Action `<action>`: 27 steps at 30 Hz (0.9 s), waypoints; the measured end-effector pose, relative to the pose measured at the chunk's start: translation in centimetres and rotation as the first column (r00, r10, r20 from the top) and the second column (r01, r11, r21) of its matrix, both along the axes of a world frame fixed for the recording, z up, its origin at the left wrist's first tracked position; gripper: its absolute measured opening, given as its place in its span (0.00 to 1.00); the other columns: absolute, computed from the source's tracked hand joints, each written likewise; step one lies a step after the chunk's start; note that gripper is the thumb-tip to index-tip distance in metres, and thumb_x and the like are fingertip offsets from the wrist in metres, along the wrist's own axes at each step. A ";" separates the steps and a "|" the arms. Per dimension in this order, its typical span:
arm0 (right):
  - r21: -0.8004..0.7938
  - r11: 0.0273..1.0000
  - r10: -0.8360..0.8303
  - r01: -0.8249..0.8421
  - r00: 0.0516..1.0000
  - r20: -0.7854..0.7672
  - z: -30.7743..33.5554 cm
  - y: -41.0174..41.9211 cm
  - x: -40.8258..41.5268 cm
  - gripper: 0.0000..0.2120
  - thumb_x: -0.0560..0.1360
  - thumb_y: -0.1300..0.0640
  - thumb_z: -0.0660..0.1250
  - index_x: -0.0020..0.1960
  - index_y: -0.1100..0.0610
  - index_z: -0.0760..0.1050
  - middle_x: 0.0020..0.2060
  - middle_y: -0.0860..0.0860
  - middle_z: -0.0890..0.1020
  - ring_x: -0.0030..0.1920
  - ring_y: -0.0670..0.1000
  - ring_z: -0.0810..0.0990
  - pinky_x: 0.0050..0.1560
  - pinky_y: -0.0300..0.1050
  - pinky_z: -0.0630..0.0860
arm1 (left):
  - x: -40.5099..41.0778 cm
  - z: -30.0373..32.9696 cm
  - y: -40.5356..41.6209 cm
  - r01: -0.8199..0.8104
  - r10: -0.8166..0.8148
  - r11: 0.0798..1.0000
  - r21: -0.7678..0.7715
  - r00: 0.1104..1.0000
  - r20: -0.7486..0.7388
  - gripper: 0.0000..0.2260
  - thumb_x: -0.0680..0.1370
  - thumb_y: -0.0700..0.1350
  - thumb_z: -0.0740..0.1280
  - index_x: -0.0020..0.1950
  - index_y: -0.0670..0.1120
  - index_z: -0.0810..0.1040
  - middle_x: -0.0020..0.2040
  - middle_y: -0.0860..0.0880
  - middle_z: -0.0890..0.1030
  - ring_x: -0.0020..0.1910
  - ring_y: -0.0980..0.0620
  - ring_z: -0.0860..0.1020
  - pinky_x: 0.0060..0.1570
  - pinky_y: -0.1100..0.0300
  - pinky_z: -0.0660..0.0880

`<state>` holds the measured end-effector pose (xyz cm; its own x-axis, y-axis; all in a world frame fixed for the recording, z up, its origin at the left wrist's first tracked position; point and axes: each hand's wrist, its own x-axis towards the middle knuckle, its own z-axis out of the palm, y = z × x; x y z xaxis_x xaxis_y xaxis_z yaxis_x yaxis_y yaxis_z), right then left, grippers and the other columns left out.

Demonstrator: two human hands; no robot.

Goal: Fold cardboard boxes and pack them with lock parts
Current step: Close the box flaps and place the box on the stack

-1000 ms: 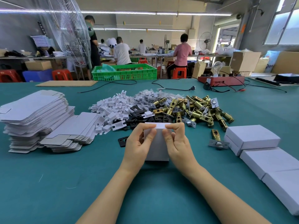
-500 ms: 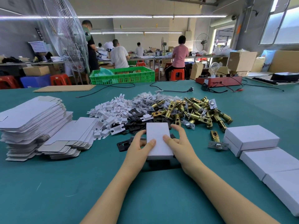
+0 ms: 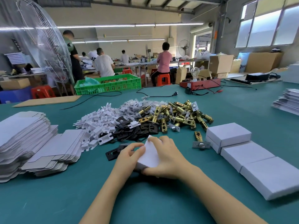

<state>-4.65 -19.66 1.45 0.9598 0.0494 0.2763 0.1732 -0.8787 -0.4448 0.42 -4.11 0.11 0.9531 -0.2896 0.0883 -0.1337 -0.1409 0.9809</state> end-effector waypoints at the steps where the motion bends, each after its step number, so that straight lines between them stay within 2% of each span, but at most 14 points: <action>1: 0.020 0.998 -0.053 0.053 0.999 -0.010 0.3 0.1 -0.1 0.46 0.60 0.30 0.70 0.71 0.47 0.58 0.55 0.51 0.66 0.60 0.55 0.64 0.61 0.47 0.66 | 0.0 -0.1 -0.1 0.001 -0.001 1.000 -0.018 1.000 -0.017 0.04 0.80 0.47 0.67 0.48 0.50 0.82 0.41 0.49 0.81 0.36 0.53 0.79 0.30 0.62 0.75; 4: -0.112 0.947 -0.293 0.302 0.952 0.092 2.4 -0.9 -0.7 0.41 0.62 0.29 0.67 0.66 0.50 0.62 0.54 0.55 0.67 0.55 0.58 0.66 0.55 0.50 0.66 | -0.1 -0.1 -0.2 0.005 -0.014 0.996 -0.088 0.996 -0.092 0.08 0.82 0.45 0.64 0.48 0.44 0.80 0.37 0.46 0.83 0.32 0.47 0.82 0.29 0.59 0.78; 6: -0.165 0.873 -0.439 0.460 0.886 0.147 4.5 -2.5 -1.4 0.40 0.62 0.30 0.67 0.65 0.51 0.62 0.55 0.58 0.67 0.55 0.59 0.66 0.53 0.50 0.66 | 0.1 -0.3 -0.3 0.000 -0.003 0.999 -0.045 0.997 -0.081 0.08 0.81 0.46 0.64 0.48 0.43 0.80 0.37 0.46 0.84 0.32 0.47 0.83 0.30 0.61 0.78; 9: -0.131 0.768 -0.621 0.627 0.779 0.087 7.5 -5.6 -2.9 0.42 0.62 0.28 0.66 0.67 0.51 0.60 0.57 0.61 0.68 0.57 0.61 0.66 0.51 0.51 0.67 | 0.2 -0.7 -0.4 0.005 -0.003 1.000 0.026 0.999 -0.049 0.08 0.81 0.47 0.65 0.47 0.45 0.81 0.38 0.47 0.84 0.34 0.49 0.83 0.32 0.63 0.77; 13: -0.206 0.592 -0.805 0.779 0.584 -0.104 9.8 -10.4 -5.8 0.41 0.62 0.30 0.70 0.64 0.53 0.63 0.61 0.64 0.67 0.60 0.64 0.67 0.50 0.52 0.67 | 0.2 -0.8 -0.4 0.012 -0.010 0.999 0.052 0.999 -0.033 0.09 0.81 0.48 0.64 0.47 0.47 0.82 0.39 0.49 0.85 0.36 0.50 0.84 0.35 0.62 0.77; 17: -0.191 0.512 -0.845 0.837 0.451 -0.288 9.7 -13.6 -7.4 0.37 0.64 0.37 0.74 0.63 0.55 0.64 0.62 0.65 0.66 0.63 0.65 0.65 0.55 0.53 0.67 | 0.2 -0.7 -0.4 0.006 -0.005 0.999 0.054 0.999 -0.031 0.09 0.81 0.48 0.64 0.46 0.47 0.82 0.39 0.49 0.84 0.36 0.50 0.84 0.36 0.61 0.78; 27: -0.220 0.548 -0.804 0.807 0.435 -0.405 8.8 -15.4 -7.9 0.40 0.61 0.39 0.76 0.63 0.54 0.61 0.61 0.63 0.65 0.63 0.65 0.64 0.52 0.54 0.67 | -0.1 -0.6 -0.3 0.004 -0.004 0.998 0.061 1.000 -0.014 0.10 0.82 0.48 0.64 0.47 0.46 0.82 0.40 0.49 0.84 0.37 0.51 0.84 0.38 0.61 0.79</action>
